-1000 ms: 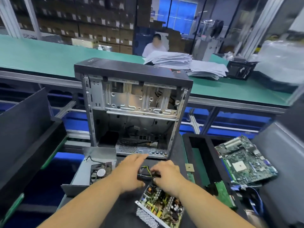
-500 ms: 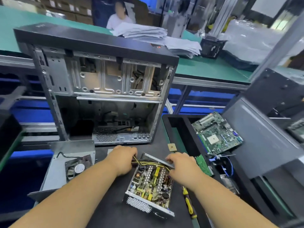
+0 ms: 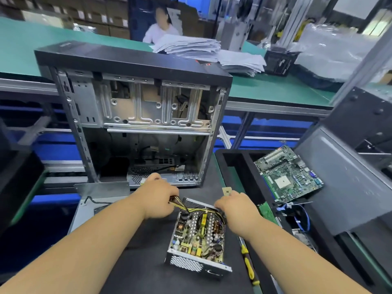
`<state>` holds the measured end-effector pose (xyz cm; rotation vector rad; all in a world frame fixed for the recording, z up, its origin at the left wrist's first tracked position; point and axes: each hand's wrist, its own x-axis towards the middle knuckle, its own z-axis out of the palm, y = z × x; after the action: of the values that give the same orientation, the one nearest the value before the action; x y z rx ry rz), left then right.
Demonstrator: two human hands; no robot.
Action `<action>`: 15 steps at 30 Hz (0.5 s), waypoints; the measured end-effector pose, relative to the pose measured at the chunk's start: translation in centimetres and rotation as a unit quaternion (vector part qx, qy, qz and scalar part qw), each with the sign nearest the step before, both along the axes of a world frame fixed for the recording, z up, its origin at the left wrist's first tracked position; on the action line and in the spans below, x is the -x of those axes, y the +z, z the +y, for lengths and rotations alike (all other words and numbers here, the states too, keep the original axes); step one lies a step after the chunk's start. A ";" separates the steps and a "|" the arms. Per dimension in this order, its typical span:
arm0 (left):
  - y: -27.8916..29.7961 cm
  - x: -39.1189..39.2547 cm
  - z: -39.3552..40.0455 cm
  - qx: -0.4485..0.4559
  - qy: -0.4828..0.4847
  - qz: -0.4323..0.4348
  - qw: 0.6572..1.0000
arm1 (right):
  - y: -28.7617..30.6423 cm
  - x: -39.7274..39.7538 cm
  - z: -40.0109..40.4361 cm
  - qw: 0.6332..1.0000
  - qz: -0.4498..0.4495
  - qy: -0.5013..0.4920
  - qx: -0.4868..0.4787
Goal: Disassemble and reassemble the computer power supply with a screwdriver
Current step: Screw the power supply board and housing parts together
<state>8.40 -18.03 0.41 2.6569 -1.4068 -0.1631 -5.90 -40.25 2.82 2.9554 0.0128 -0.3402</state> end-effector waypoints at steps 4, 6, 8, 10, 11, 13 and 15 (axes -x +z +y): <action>1.5 0.3 0.9 -0.008 -0.018 0.016 1.000 | -0.1 -1.9 0.6 1.000 -0.006 -0.006 -0.015; 2.1 0.2 0.8 -0.002 -0.005 -0.001 1.000 | -0.2 -3.0 1.0 0.999 -0.005 -0.027 -0.038; 2.5 -0.2 0.8 -0.006 0.024 -0.028 0.999 | -0.2 -3.8 1.5 0.997 -0.003 -0.049 -0.067; 2.9 -0.6 0.6 -0.058 0.038 -0.041 0.997 | -0.4 -4.1 1.5 0.991 -0.007 -0.072 -0.109; 2.9 -0.9 0.4 -0.094 0.028 -0.058 0.994 | -0.5 -4.0 1.4 0.988 -0.016 -0.084 -0.132; 3.1 -1.2 -0.3 -0.133 0.003 -0.114 0.984 | -0.8 -3.5 1.1 0.978 -0.037 -0.110 -0.174; 3.1 -1.1 -1.2 -0.132 -0.012 -0.156 0.979 | -1.0 -3.0 0.8 0.971 -0.036 -0.118 -0.204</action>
<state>9.52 -19.22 3.51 2.9883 -1.6065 0.0748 -2.95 -39.41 1.78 3.3830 -0.3192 -0.2908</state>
